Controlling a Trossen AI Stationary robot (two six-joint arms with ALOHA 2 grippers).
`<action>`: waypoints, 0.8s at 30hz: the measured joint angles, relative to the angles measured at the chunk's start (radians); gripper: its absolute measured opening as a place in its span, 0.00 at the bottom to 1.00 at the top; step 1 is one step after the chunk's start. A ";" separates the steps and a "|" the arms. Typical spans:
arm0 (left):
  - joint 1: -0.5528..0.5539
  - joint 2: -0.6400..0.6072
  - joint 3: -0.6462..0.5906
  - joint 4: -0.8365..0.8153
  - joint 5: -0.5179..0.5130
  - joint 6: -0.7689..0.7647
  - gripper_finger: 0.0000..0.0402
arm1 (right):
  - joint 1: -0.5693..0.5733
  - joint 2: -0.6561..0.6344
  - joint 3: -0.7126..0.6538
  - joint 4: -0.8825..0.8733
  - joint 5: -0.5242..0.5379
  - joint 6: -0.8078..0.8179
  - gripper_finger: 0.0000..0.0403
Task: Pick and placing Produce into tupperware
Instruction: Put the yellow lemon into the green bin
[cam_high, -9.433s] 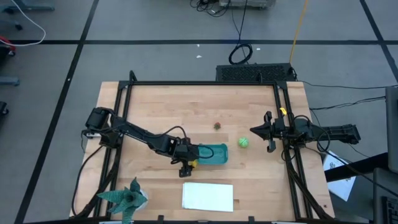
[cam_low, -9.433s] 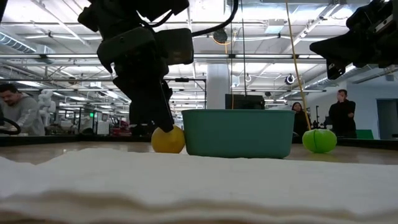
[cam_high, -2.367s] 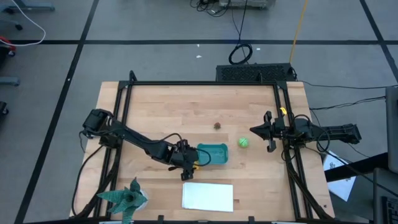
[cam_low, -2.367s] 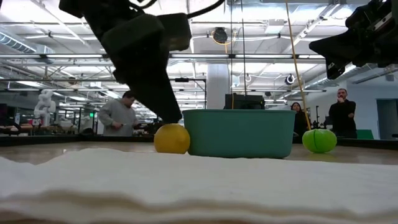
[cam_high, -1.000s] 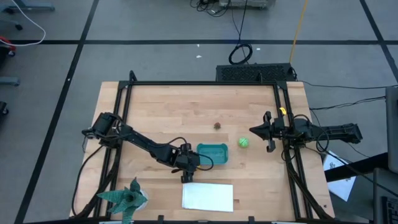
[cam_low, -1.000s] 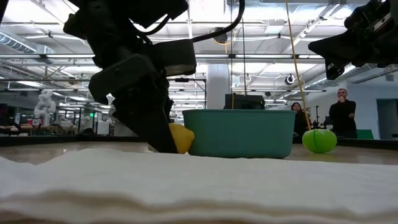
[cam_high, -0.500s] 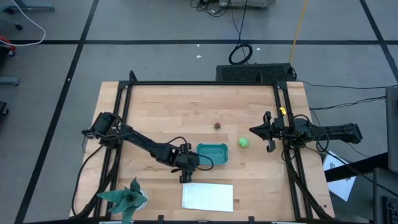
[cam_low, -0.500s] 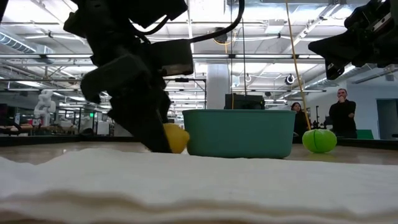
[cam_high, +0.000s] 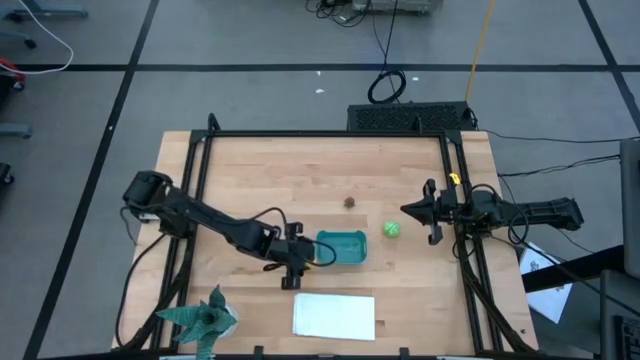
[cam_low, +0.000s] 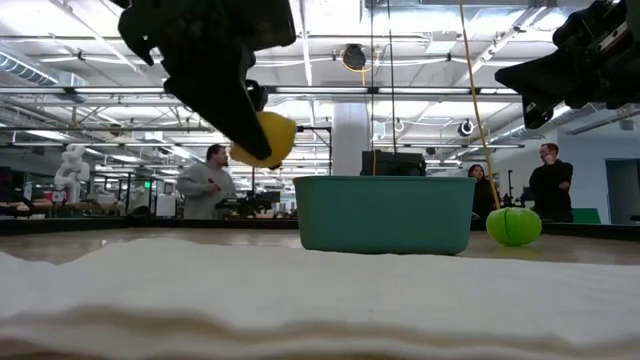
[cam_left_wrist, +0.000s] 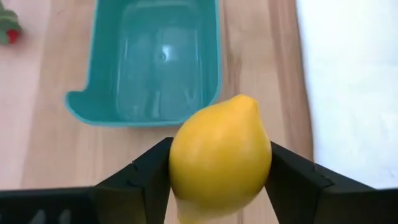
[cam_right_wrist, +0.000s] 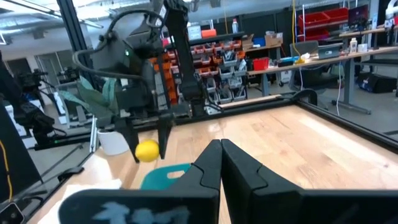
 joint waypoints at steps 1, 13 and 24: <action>0.003 -0.011 0.000 -0.016 0.000 0.006 0.53 | 0.000 0.000 0.000 0.002 0.000 0.000 0.00; 0.057 -0.142 0.000 -0.091 -0.007 0.075 0.53 | 0.000 0.002 0.000 0.005 0.000 0.000 0.00; 0.101 -0.273 0.000 -0.119 -0.008 0.147 0.50 | 0.000 0.003 0.000 0.005 0.000 0.000 0.00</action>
